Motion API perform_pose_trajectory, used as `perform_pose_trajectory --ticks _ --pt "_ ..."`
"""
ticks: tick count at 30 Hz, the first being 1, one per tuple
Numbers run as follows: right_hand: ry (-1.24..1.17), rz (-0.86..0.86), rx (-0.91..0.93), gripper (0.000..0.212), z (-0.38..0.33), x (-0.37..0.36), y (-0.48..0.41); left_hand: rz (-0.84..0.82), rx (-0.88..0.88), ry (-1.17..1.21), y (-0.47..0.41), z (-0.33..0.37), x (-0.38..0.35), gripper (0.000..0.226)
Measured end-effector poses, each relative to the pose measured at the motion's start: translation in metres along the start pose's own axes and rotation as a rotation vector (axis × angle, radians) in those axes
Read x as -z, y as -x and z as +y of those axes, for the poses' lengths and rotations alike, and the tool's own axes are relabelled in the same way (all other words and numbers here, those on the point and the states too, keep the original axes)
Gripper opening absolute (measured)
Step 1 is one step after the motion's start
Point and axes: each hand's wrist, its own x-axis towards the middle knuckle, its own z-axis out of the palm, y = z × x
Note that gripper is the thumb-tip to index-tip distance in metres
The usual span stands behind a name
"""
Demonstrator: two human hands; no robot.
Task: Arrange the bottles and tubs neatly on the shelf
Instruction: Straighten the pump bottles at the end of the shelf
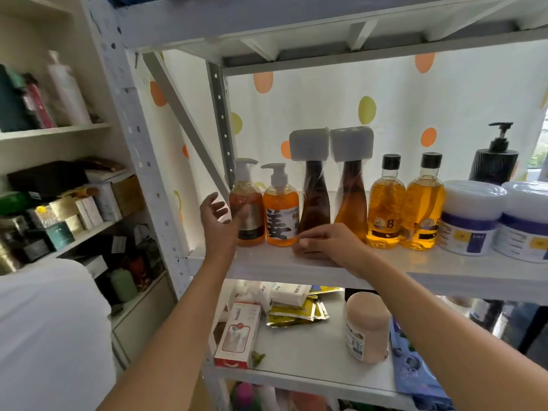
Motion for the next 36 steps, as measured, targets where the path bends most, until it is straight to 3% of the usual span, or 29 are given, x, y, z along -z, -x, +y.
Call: perform_pose_trajectory --ticks 2,3,7,15,16,18,20,21,23,26,28,36 --pt "0.024 -0.026 0.020 0.021 0.001 -0.010 -0.014 -0.179 0.080 -0.108 -0.009 -0.009 -0.003 0.102" --pt "0.040 -0.046 0.029 0.021 0.001 -0.014 -0.020 -0.252 0.098 -0.132 -0.012 -0.014 -0.003 0.104" --pt "0.023 -0.077 0.038 0.025 0.001 -0.025 -0.036 -0.326 0.104 -0.179 -0.021 -0.026 -0.003 0.082" --pt "-0.036 -0.083 0.019 0.026 0.004 -0.027 -0.043 -0.360 0.097 -0.180 -0.021 -0.023 -0.001 0.078" --pt "-0.035 -0.075 0.017 0.026 0.004 -0.027 -0.041 -0.335 0.088 -0.171 -0.018 -0.021 0.000 0.079" --pt "0.011 -0.061 0.031 0.025 0.004 -0.022 -0.033 -0.136 0.018 -0.120 -0.005 -0.017 0.001 0.071" --pt "0.041 -0.027 0.050 0.025 0.006 -0.006 -0.020 0.067 -0.130 -0.003 0.019 -0.005 -0.006 0.040" --pt "0.013 0.008 0.053 0.024 0.008 0.005 -0.012 0.047 -0.187 0.049 0.032 0.003 -0.014 0.023" --pt "-0.037 0.083 0.060 0.022 0.013 0.032 0.006 -0.195 -0.213 0.110 0.055 0.018 -0.039 0.006" --pt "0.007 0.177 0.066 0.018 0.020 0.078 0.037 -0.617 -0.096 0.146 0.083 0.031 -0.091 0.012" --pt "0.088 0.240 0.058 0.019 0.022 0.111 0.062 -0.787 -0.041 0.119 0.099 0.036 -0.127 0.013" --pt "0.143 0.383 0.042 0.022 0.040 0.262 0.155 -0.999 -0.003 0.001 0.156 0.060 -0.263 0.022"
